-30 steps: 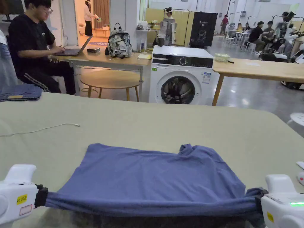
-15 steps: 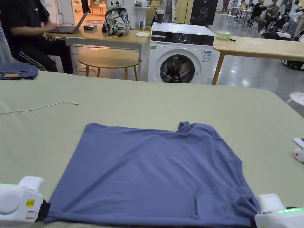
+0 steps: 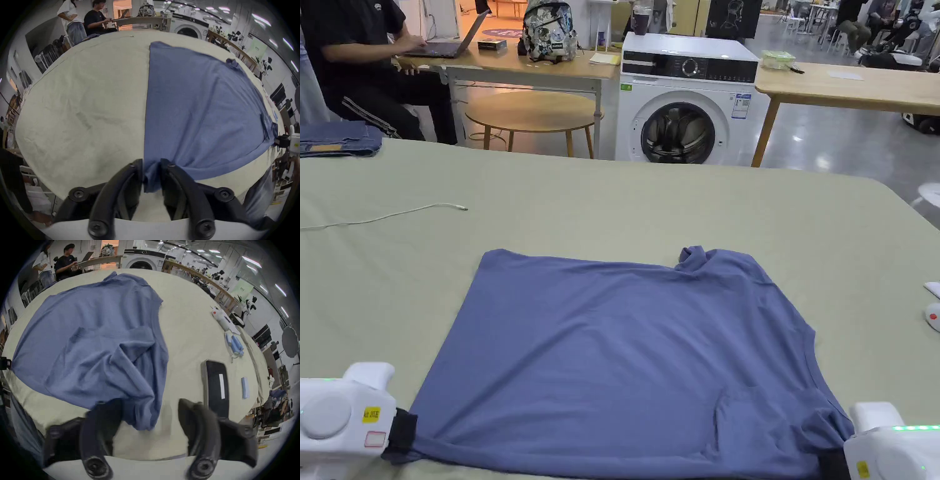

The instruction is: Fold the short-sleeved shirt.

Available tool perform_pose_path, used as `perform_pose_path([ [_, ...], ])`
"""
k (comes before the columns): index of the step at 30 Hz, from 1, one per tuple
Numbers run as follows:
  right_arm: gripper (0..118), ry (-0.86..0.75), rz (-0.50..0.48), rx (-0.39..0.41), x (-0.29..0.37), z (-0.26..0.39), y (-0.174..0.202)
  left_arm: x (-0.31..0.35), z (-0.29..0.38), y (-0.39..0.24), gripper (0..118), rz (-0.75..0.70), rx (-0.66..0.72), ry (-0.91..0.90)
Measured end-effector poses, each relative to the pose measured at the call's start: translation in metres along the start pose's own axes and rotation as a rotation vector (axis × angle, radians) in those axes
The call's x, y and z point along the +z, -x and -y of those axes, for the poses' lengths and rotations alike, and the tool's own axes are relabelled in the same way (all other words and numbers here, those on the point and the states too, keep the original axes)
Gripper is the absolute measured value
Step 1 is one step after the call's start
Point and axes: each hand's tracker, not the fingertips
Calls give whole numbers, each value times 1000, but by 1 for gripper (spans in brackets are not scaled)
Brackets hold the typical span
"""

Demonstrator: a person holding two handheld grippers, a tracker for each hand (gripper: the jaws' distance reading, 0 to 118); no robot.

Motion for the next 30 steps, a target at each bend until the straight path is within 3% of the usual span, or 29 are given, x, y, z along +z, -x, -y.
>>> perform_pose_path([
  [2, 80, -69, -34, -28, 9, -11, -4, 10, -9, -5, 39, 15, 8, -73],
  [8, 80, -318, -46, -64, 32, -40, 18, 33, -37, -39, 40, 36, -44, -277],
  [14, 70, -647, -91, -149, 61, -60, 63, 55, -51, -78, 36, 32, -73, -508],
  [16, 57, -703, -121, -172, 68, -65, 73, 59, -54, -86, 18, 31, -79, -571],
  [17, 44, -729, -124, -178, 71, -66, 78, 62, -54, -91, 14, 19, -78, -607],
  [18, 8, -763, -115, -178, 79, -67, 86, 65, -54, -95, 10, -2, -77, -638],
  [21, 0, -846, -60, -183, 85, -67, 100, 65, -57, -97, 6, -10, -88, -726],
  [22, 0, -846, -88, -180, 86, -68, 102, 66, -56, -99, 0, -24, -93, -742],
  [30, 0, -893, -95, -195, 93, -65, 110, 70, -52, -94, 0, -63, -57, -810],
])
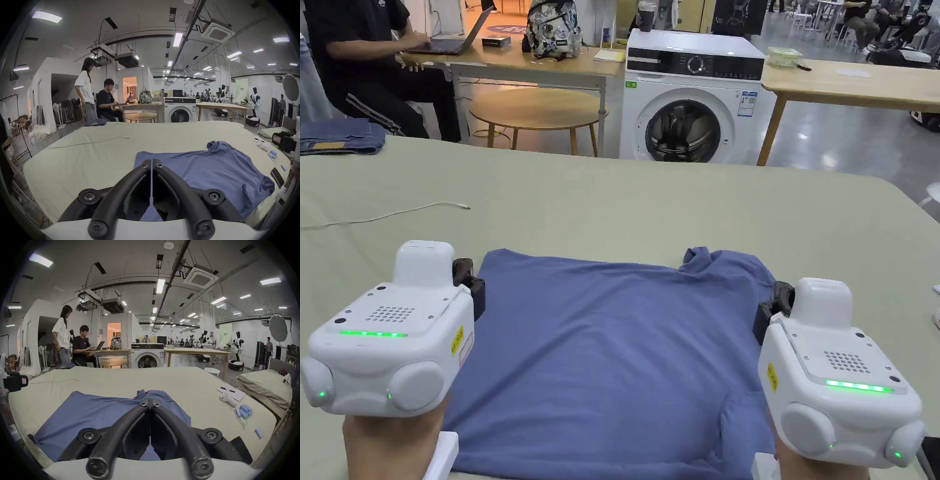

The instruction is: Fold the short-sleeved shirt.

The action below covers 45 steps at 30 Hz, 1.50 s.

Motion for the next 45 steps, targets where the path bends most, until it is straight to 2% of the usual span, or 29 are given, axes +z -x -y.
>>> perform_pose_path([
  [6, 0, -7, -9, 24, 4, 1, 4, 9, 5, 20, 0, 0, 28, 96],
  [15, 0, 88, -20, 41, -9, 14, 0, -13, 45, 75, 0, 95, 41, 629],
  [16, 0, 97, -22, 39, -11, 16, -2, -16, 53, 79, 5, 96, 55, 692],
  [17, 0, 105, -23, 39, -12, 18, -3, -13, 59, 79, 20, 81, 59, 713],
  [18, 0, 116, -22, 43, -12, 20, -3, -13, 65, 81, 41, 66, 56, 732],
  [20, 0, 132, -14, 50, -13, 23, -4, -15, 76, 86, 48, 43, 75, 776],
  [22, 0, 150, -11, 52, -14, 26, -6, -19, 87, 92, 62, 11, 105, 823],
  [23, 0, 157, -9, 52, -15, 27, -7, -21, 92, 92, 64, 1, 112, 845],
  [28, 0, 183, -6, 61, -13, 30, -8, -25, 119, 84, 64, -44, 91, 979],
  [32, 0, 201, -4, 67, -13, 35, -11, -29, 121, 77, 64, -62, 58, 937],
  [34, 0, 212, -7, 65, -14, 39, -14, -27, 120, 71, 51, -39, -7, 923],
  [35, 0, 217, -8, 63, -15, 40, -15, -27, 120, 70, 40, -16, -3, 921],
  [37, 0, 236, -9, 60, -14, 39, -15, -28, 120, 71, 6, 40, 48, 919],
  [38, 0, 245, -10, 55, -14, 40, -17, -30, 121, 72, 1, 71, 78, 918],
  [41, 0, 293, -14, 44, -14, 45, -26, -29, 121, 67, 1, 49, 25, 915],
  [45, 0, 381, -16, 40, -13, 44, -48, -27, 119, 68, 1, 47, 21, 902],
])
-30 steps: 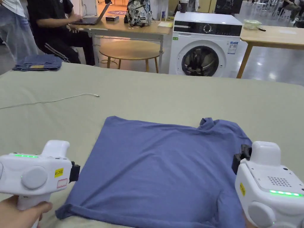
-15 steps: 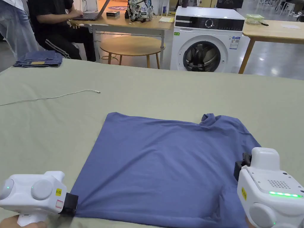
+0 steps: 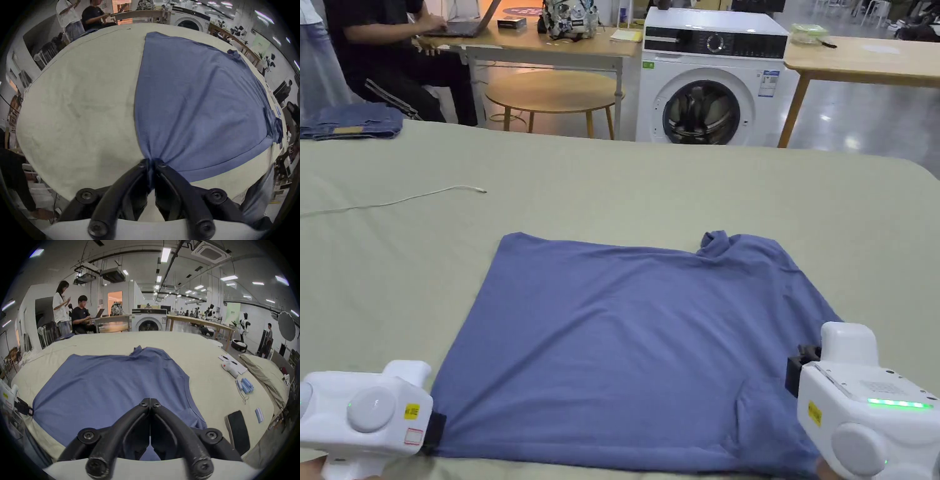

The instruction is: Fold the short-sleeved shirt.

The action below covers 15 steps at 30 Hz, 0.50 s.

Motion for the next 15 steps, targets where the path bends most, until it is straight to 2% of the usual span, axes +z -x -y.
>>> perform_pose_path([
  [5, 3, 205, 40, 61, -9, 0, -35, 5, 1, -4, 1, -8, -12, -6],
  [6, 9, 254, 45, 75, -11, 2, -42, 5, 1, -4, 1, -10, -15, -6],
  [9, 40, 370, 42, 93, -10, 13, -55, 4, 1, -3, 1, -12, -14, -5],
  [11, 55, 406, 62, 91, -8, 21, -62, 3, 1, -2, 1, -10, -9, -6],
  [15, 58, 473, 65, 92, -12, 37, -74, 4, 1, 1, 1, -4, -5, -7],
])
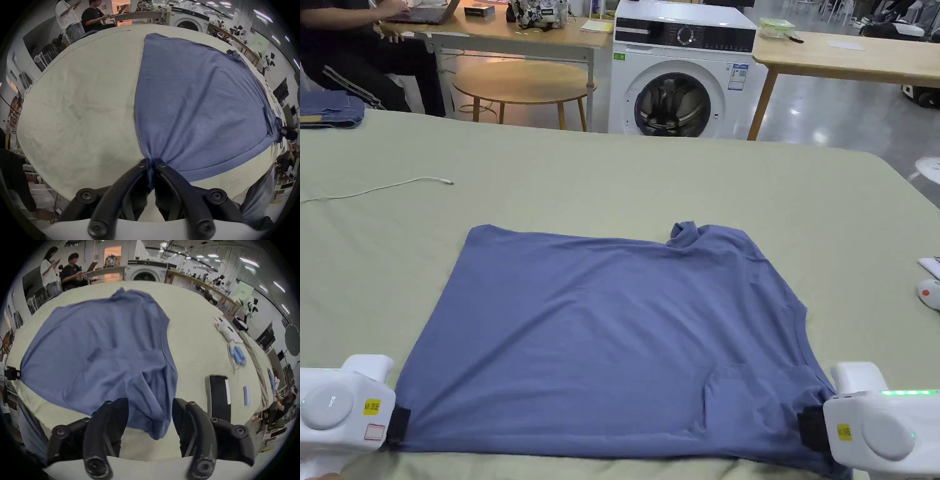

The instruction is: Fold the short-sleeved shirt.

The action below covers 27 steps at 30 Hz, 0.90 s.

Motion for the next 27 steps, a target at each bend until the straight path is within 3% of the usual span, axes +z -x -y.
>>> perform_pose_path([
  [5, 56, 139, -33, -47, -23, 17, -4, 0, 1, 2, 1, 6, 3, -1],
  [7, 38, 96, -74, -67, -23, 21, -4, 0, 2, 2, 1, 6, 3, -2],
  [9, 5, 101, -141, -91, -23, 19, -6, 0, 2, 3, 1, 8, 3, -1],
  [10, 5, 103, -163, -111, -22, 18, -5, 1, 1, 4, 1, 9, 4, -1],
  [11, 4, 106, -110, -80, -22, 17, -2, 1, 1, 4, 1, 11, 4, -1],
  [13, 4, 96, -104, -48, -17, 16, 2, 7, 1, 4, 1, 17, 9, -9],
  [27, 4, -79, -194, -171, 30, -55, -26, 57, -68, 7, 1, 91, 52, -203],
])
